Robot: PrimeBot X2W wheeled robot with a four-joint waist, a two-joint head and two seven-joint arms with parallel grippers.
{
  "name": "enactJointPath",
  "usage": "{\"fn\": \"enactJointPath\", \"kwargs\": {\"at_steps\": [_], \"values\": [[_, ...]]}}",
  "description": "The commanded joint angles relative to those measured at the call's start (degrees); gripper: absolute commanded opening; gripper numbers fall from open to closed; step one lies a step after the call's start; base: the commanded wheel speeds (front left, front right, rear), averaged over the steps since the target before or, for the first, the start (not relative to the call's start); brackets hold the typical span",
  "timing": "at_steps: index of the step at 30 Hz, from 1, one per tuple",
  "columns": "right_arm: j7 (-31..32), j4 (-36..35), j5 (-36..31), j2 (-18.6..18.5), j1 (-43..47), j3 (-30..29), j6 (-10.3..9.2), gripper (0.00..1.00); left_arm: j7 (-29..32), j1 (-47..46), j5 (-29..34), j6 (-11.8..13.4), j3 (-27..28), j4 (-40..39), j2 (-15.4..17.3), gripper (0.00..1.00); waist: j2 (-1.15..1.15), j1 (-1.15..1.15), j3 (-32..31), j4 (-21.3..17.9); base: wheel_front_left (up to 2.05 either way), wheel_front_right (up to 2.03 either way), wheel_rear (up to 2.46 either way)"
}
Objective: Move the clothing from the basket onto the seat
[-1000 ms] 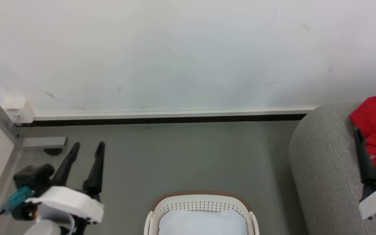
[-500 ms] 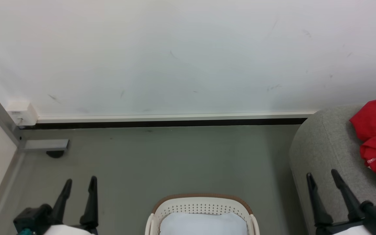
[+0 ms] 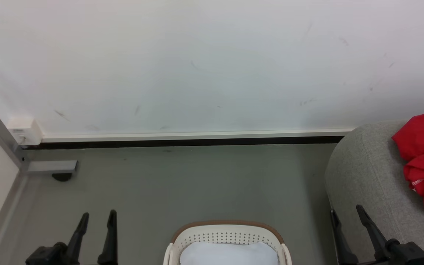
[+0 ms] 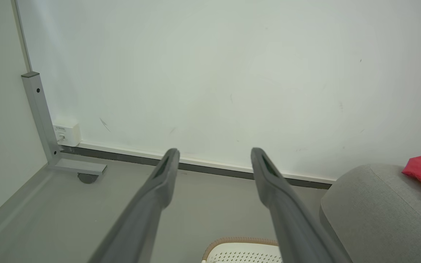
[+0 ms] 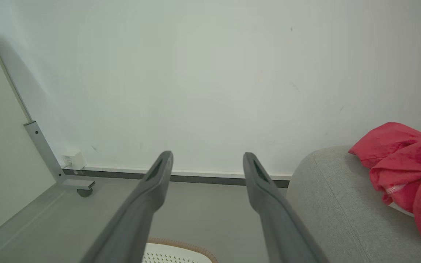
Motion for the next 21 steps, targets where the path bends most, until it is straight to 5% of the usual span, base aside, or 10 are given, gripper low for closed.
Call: {"fn": "enactJointPath", "kwargs": {"at_steps": [1, 21], "values": [[-0.60, 0.36, -0.46, 0.05, -0.68, -0.04, -0.13, 1.00, -0.01, 0.54, 1.27, -0.61, 0.73, 0.31, -0.49, 1.00, 0.00, 0.00, 0.03, -0.04, 0.00, 0.00, 0.00], [-1.04, 1.84, -0.09, 0.76, -2.35, 0.39, -0.13, 1.00, -0.02, -0.31, 5.70, -4.93, 5.51, 2.34, -4.39, 1.00, 0.00, 0.00, -0.07, -0.29, 0.00, 0.00, 0.00]]}}
